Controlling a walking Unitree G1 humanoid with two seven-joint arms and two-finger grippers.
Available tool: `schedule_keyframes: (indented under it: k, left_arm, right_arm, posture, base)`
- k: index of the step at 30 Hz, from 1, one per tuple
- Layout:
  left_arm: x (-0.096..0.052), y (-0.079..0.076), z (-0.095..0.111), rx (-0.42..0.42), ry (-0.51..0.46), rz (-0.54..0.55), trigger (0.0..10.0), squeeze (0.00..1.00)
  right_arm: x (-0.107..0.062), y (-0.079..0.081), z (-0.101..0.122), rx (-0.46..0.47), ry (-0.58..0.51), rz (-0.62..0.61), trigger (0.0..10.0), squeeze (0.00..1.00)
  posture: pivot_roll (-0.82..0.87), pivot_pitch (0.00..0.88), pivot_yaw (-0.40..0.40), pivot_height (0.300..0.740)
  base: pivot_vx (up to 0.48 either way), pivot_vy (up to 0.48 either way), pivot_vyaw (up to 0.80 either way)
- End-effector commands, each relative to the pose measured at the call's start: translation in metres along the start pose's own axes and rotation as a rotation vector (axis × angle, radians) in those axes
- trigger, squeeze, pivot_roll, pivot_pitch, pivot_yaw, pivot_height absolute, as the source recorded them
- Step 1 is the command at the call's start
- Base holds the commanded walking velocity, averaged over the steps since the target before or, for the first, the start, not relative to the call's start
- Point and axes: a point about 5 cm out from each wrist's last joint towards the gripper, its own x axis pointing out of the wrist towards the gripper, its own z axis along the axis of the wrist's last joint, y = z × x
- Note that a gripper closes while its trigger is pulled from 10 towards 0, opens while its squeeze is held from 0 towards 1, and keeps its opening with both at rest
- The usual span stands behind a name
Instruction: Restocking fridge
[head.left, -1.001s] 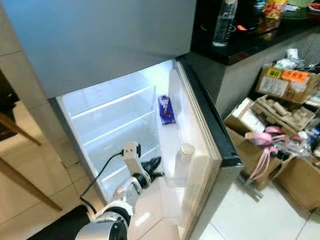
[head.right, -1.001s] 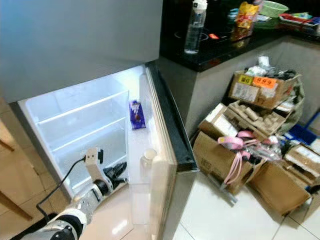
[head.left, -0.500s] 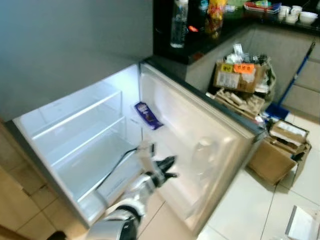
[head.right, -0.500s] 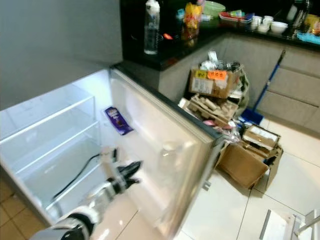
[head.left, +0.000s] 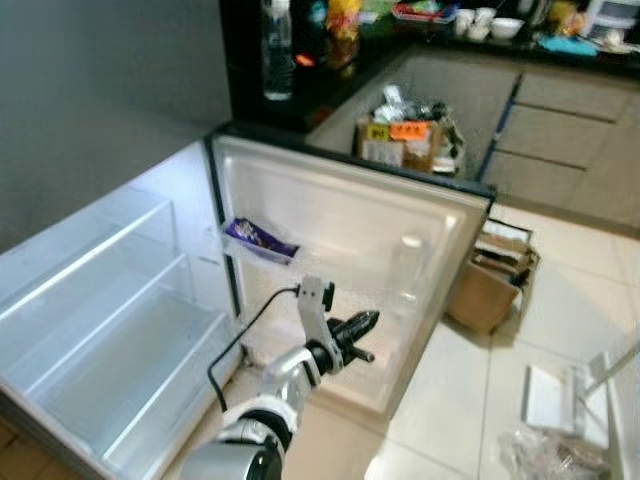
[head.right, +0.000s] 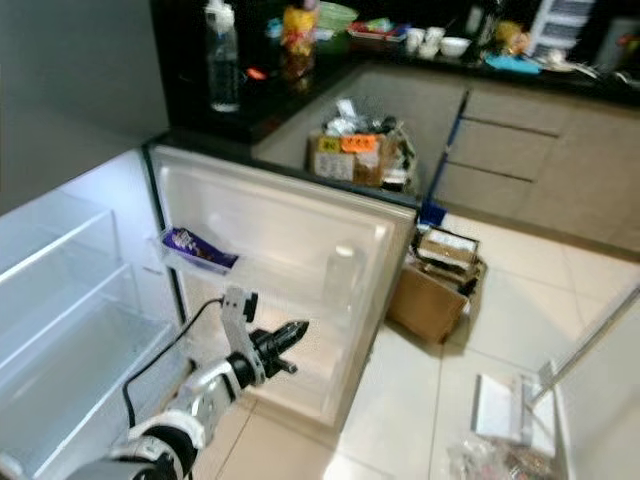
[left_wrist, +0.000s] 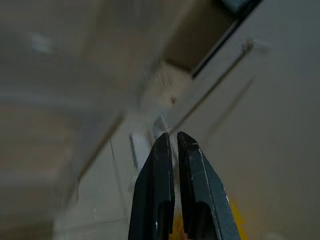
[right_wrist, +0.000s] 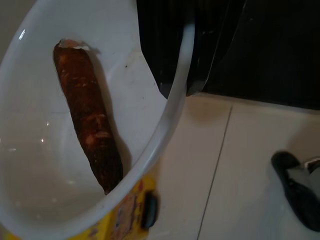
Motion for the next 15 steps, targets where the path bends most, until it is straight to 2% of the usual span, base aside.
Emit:
schedule_keyframes:
  k: [1, 3, 4, 6, 7, 9, 10, 11, 13, 14, 15]
  left_arm:
    - [-0.013, 0.012, -0.012, 0.03, 0.065, 0.08, 10.0, 0.0]
    - [-0.03, 0.026, -0.024, 0.035, 0.119, 0.17, 10.0, 0.0]
    - [-0.03, 0.026, -0.024, 0.035, 0.119, 0.17, 10.0, 0.0]
    - [-0.056, 0.043, -0.043, 0.03, 0.2, 0.311, 10.0, 0.0]
    - [-0.056, 0.043, -0.043, 0.03, 0.2, 0.311, 10.0, 0.0]
    - [-0.087, 0.057, -0.066, 0.003, 0.287, 0.455, 10.0, 0.0]
    - [-0.087, 0.057, -0.066, 0.003, 0.287, 0.455, 10.0, 0.0]
    - [-0.098, 0.06, -0.073, -0.006, 0.318, 0.499, 10.0, 0.0]
    - [-0.098, 0.06, -0.073, -0.006, 0.318, 0.499, 10.0, 0.0]
    - [-0.109, 0.062, -0.082, -0.019, 0.351, 0.545, 10.0, 0.0]
    - [-0.109, 0.062, -0.082, -0.019, 0.351, 0.545, 10.0, 0.0]
  right_arm:
    - [0.0, -0.002, 0.005, 0.002, -0.022, -0.004, 10.0, 0.0]
    - [0.0, -0.002, 0.007, -0.002, -0.034, 0.0, 10.0, 0.0]
    - [0.0, -0.002, 0.007, -0.002, -0.034, 0.0, 10.0, 0.0]
    - [0.0, -0.001, 0.012, -0.02, -0.059, 0.01, 10.0, 0.0]
    - [0.0, -0.001, 0.012, -0.02, -0.059, 0.01, 10.0, 0.0]
    - [0.0, 0.001, 0.021, -0.056, -0.1, 0.033, 10.0, 0.0]
    - [0.0, 0.001, 0.021, -0.056, -0.1, 0.033, 10.0, 0.0]
    - [-0.001, 0.003, 0.025, -0.07, -0.118, 0.044, 10.0, 0.0]
    - [-0.001, 0.003, 0.025, -0.07, -0.118, 0.044, 10.0, 0.0]
    - [-0.001, 0.005, 0.029, -0.083, -0.138, 0.062, 10.0, 0.0]
    - [-0.001, 0.005, 0.029, -0.083, -0.138, 0.062, 10.0, 0.0]
  posture:
    - [-0.05, 0.0, -0.022, 0.74]
    - [-0.05, 0.0, -0.023, 0.74]
    - [-0.05, 0.0, -0.023, 0.74]
    - [-0.05, 0.0, -0.024, 0.74]
    - [-0.05, 0.0, -0.024, 0.74]
    - [-0.05, 0.0, -0.025, 0.74]
    - [-0.05, 0.0, -0.025, 0.74]
    - [-0.05, 0.0, -0.025, 0.74]
    - [-0.05, 0.0, -0.025, 0.74]
    - [-0.05, 0.0, -0.025, 0.74]
    - [-0.05, 0.0, -0.025, 0.74]
  base:
    - [0.0, 0.0, 0.0]
    - [0.0, 0.0, 0.0]
    - [0.0, 0.0, 0.0]
    - [0.0, 0.0, 0.0]
    - [0.0, 0.0, 0.0]
    - [0.0, 0.0, 0.0]
    - [0.0, 0.0, 0.0]
    - [0.0, 0.0, 0.0]
    - [0.0, 0.0, 0.0]
    - [0.0, 0.0, 0.0]
    - [0.0, 0.0, 0.0]
